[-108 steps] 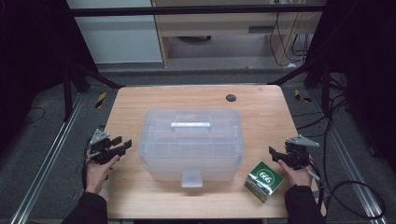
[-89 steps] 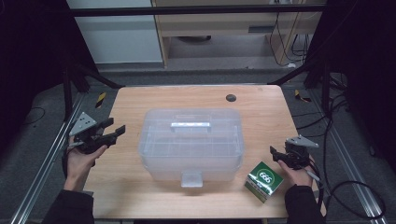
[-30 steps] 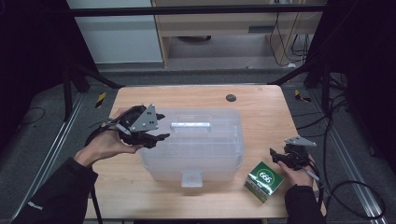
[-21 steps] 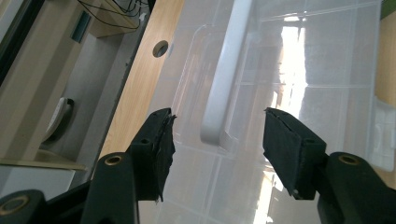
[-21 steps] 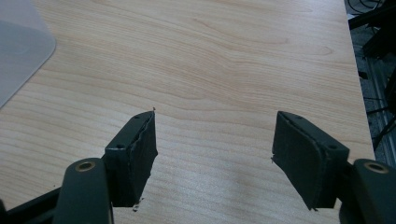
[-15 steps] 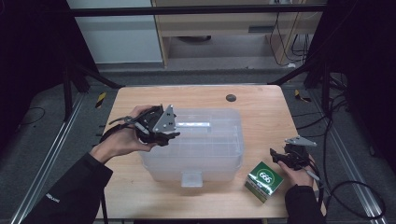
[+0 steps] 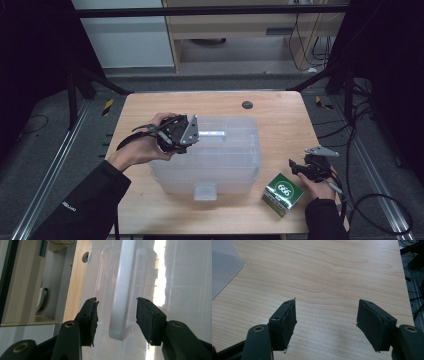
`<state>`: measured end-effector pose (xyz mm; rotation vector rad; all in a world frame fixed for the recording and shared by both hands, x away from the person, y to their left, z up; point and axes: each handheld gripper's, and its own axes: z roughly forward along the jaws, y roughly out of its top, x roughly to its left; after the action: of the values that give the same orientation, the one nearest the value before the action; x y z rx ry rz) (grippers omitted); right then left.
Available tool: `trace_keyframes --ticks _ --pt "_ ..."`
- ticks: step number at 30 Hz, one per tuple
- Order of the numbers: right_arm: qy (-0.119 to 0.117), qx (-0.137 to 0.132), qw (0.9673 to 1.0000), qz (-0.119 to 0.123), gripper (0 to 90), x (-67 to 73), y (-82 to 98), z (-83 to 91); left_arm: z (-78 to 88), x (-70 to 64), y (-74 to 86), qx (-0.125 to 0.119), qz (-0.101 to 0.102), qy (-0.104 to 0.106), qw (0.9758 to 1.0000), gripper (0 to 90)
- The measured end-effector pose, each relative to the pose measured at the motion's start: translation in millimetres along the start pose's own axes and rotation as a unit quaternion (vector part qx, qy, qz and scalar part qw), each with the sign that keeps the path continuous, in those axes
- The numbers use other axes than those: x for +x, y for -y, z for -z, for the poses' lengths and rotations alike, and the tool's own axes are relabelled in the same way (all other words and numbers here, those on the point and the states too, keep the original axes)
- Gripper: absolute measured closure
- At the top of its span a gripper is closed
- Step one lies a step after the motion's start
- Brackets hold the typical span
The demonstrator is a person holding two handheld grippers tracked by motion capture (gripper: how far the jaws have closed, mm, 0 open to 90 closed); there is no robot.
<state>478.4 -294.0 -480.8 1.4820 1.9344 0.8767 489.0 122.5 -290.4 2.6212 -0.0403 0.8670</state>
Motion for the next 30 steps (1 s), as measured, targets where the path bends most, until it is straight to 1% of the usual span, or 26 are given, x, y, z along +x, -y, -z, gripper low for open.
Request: trace_keyframes --ticks 3,5,7,8,10,11,14,17,19,21,22,23,24,28,29,30 --pt "-0.001 0.001 1.0000 0.000 34.4 -0.1 -0.2 0.6 -3.6 -1.6 -1.9 0.006 -0.007 -0.002 1.0000 53.3" --pt "-0.004 -0.001 1.0000 -0.003 36.3 0.1 -0.5 1.7 -5.3 -2.5 -3.3 0.016 -0.015 -0.007 0.9997 55.0" --pt "-0.005 -0.002 1.0000 -0.005 37.7 0.0 -0.8 2.6 -5.8 -2.6 -3.8 0.020 -0.017 -0.007 0.9996 57.1" --pt "-0.008 -0.003 0.9999 -0.008 39.8 -0.3 -1.2 4.1 -7.0 -2.8 -4.9 0.025 -0.021 -0.010 0.9994 58.0" --pt "-0.008 -0.006 0.9999 -0.004 41.4 -1.3 -1.5 5.1 -8.2 -3.2 -5.7 0.026 -0.022 -0.009 0.9994 60.1" --pt "-0.011 -0.005 0.9999 -0.007 42.4 -1.2 -1.9 6.2 -8.3 -3.2 -6.5 0.031 -0.025 -0.009 0.9992 61.2" --pt "-0.014 -0.007 0.9999 -0.006 45.4 -1.9 -3.7 9.3 -9.6 -4.1 -8.1 0.038 -0.032 -0.010 0.9987 66.2" --pt "-0.025 -0.011 0.9996 -0.008 49.5 -1.3 -6.9 14.5 -10.4 -4.4 -9.6 0.045 -0.036 -0.010 0.9983 71.1" --pt "-0.027 -0.012 0.9995 -0.007 51.1 -1.3 -7.6 15.8 -10.4 -4.3 -10.2 0.049 -0.038 -0.011 0.9980 73.3" --pt "-0.034 -0.015 0.9993 -0.009 54.1 -0.8 -9.6 19.9 -9.9 -3.6 -11.3 0.052 -0.039 -0.010 0.9978 73.7" --pt "-0.040 -0.017 0.9990 -0.007 57.1 0.2 -11.6 24.2 -10.0 -3.8 -11.9 0.054 -0.042 -0.011 0.9976 74.1" --pt "-0.040 -0.017 0.9990 -0.007 57.1 0.2 -11.6 24.2 -10.0 -3.8 -11.9 0.054 -0.042 -0.011 0.9976 74.2" --pt "-0.047 -0.021 0.9987 -0.006 60.8 1.3 -14.0 28.9 -9.7 -4.3 -12.1 0.056 -0.045 -0.013 0.9974 74.4" --pt "-0.069 -0.023 0.9973 -0.006 68.8 5.7 -18.8 38.6 -9.3 -4.8 -11.9 0.053 -0.047 -0.016 0.9974 74.5" --pt "-0.075 -0.024 0.9969 -0.003 71.1 7.1 -20.2 41.0 -9.3 -4.8 -11.6 0.052 -0.047 -0.017 0.9974 74.5" --pt "-0.080 -0.024 0.9965 -0.005 73.4 9.1 -21.5 43.8 -9.2 -4.7 -11.6 0.052 -0.046 -0.017 0.9974 74.5"
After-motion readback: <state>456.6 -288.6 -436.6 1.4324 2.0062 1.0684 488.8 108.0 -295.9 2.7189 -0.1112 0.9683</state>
